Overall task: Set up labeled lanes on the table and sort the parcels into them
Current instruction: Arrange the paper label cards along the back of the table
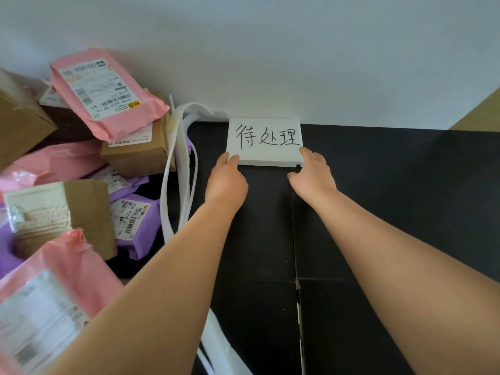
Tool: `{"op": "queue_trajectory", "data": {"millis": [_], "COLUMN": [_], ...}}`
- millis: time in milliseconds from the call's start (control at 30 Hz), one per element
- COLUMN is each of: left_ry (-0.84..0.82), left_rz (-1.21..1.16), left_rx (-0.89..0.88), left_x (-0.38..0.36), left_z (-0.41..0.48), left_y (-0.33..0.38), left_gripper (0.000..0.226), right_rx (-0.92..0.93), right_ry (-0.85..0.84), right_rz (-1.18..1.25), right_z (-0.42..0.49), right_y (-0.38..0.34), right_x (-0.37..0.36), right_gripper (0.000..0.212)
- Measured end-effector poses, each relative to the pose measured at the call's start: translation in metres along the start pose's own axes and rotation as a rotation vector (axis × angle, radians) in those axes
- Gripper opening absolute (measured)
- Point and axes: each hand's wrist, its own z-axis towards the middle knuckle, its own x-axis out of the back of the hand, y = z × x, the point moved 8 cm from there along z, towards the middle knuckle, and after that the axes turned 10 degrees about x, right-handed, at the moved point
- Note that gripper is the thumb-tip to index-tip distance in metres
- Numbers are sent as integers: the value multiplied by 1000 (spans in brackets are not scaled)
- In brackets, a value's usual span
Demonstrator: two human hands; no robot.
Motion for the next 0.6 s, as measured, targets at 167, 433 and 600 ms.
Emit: {"op": "queue_trajectory", "data": {"millis": [167,433,600], "left_ry": [-35,4,52], "left_rz": [-50,-25,-71], "left_rx": [9,-42,29], "left_x": [15,46,67], "left_z": [-45,-137,-219], "left_y": [7,5,-23], "left_gripper": [48,50,46], "right_rx": [23,85,182], "right_ry": [26,18,-30], "right_rz": [-16,-34,12], "right_z": [-39,-134,-205], "right_y": [-15,-43,-60], "right_x": [26,56,54], "right_gripper": [62,64,64]}}
